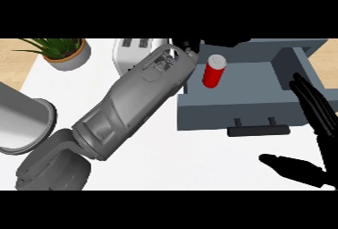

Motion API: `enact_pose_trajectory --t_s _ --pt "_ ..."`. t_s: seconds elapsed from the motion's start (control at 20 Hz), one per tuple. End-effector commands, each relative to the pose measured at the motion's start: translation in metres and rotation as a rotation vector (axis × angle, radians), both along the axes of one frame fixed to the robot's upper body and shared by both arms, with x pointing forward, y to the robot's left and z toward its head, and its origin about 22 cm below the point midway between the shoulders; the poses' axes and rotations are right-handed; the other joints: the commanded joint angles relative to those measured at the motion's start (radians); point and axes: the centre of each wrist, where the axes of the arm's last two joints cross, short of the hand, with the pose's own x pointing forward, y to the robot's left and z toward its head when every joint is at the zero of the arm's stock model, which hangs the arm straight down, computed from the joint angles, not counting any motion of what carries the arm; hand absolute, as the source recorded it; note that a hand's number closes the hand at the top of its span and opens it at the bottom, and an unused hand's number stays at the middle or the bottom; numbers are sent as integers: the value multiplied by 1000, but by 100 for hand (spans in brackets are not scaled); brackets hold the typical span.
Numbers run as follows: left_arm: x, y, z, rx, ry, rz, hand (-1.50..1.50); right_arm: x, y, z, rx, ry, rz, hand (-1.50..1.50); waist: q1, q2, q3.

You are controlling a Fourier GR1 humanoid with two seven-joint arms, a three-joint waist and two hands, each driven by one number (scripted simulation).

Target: Pick up the can, place it into the drawer and close the drawer

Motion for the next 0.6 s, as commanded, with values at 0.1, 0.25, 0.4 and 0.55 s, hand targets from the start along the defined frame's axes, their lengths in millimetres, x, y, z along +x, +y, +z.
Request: enact_pose_trajectory --t_s 0.1,0.25,0.4,0.55 --pt "-9 -9 7 -29 3 -3 -150 19 3 -38 -214 37 -46 -150 30 -13 0" --pt "-5 -6 11 -20 2 7 -150 40 13 -57 -288 86 -102 -150 50 -11 0" --pt "0 12 23 -16 13 7 -150 52 27 -63 -228 46 -126 -150 50 -16 0" --pt "6 36 43 -25 3 36 -150 67 30 -81 -205 42 -161 -150 61 -18 0"
